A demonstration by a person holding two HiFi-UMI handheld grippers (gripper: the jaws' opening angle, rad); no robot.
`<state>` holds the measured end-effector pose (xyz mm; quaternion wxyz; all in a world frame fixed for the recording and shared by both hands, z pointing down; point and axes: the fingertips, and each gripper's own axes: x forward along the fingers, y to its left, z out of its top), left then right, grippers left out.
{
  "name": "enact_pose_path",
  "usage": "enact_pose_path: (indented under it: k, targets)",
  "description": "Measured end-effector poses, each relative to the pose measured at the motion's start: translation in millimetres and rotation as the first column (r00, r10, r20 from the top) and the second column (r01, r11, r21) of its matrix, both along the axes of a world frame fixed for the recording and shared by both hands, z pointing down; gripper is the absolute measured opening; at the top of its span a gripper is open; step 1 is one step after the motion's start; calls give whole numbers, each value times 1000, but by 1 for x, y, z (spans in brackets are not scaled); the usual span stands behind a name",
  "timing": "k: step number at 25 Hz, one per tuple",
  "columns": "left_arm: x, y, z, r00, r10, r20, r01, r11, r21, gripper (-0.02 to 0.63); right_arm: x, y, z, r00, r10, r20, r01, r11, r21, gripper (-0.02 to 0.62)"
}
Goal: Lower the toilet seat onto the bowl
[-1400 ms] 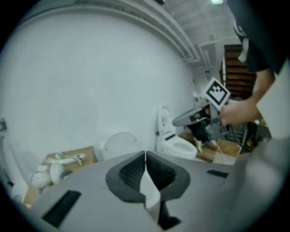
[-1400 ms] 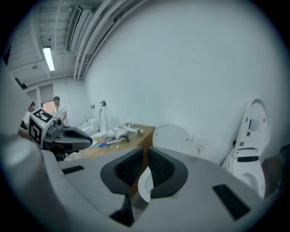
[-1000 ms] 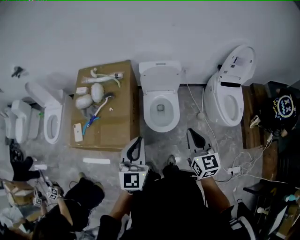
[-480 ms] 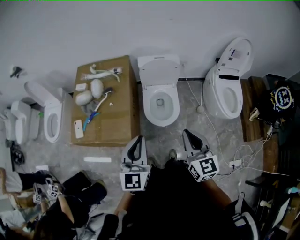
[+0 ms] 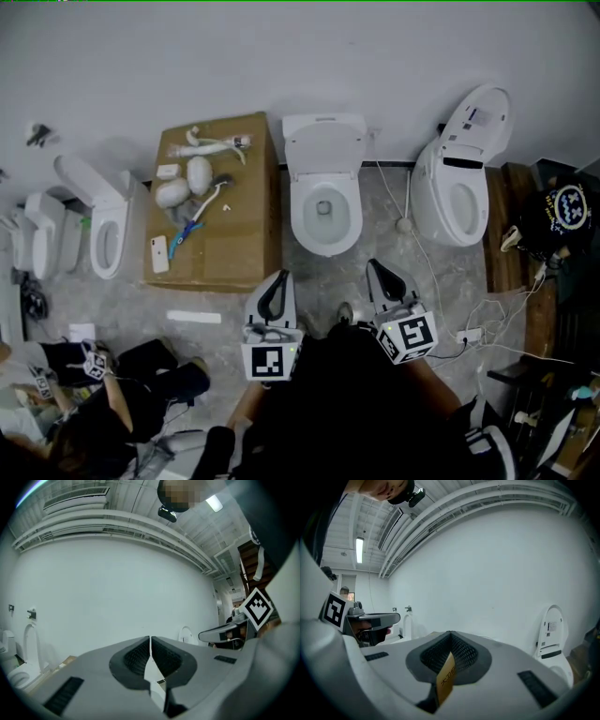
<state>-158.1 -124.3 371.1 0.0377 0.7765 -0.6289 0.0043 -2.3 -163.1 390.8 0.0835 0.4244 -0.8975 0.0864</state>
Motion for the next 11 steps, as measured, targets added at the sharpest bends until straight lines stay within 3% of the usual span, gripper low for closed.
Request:
enact_pose_path:
  k: [11]
  targets:
    - [4, -9, -6, 1000, -4, 5, 4, 1000, 13, 31, 4, -9, -3, 1000, -7, -8, 7, 1000, 3, 21]
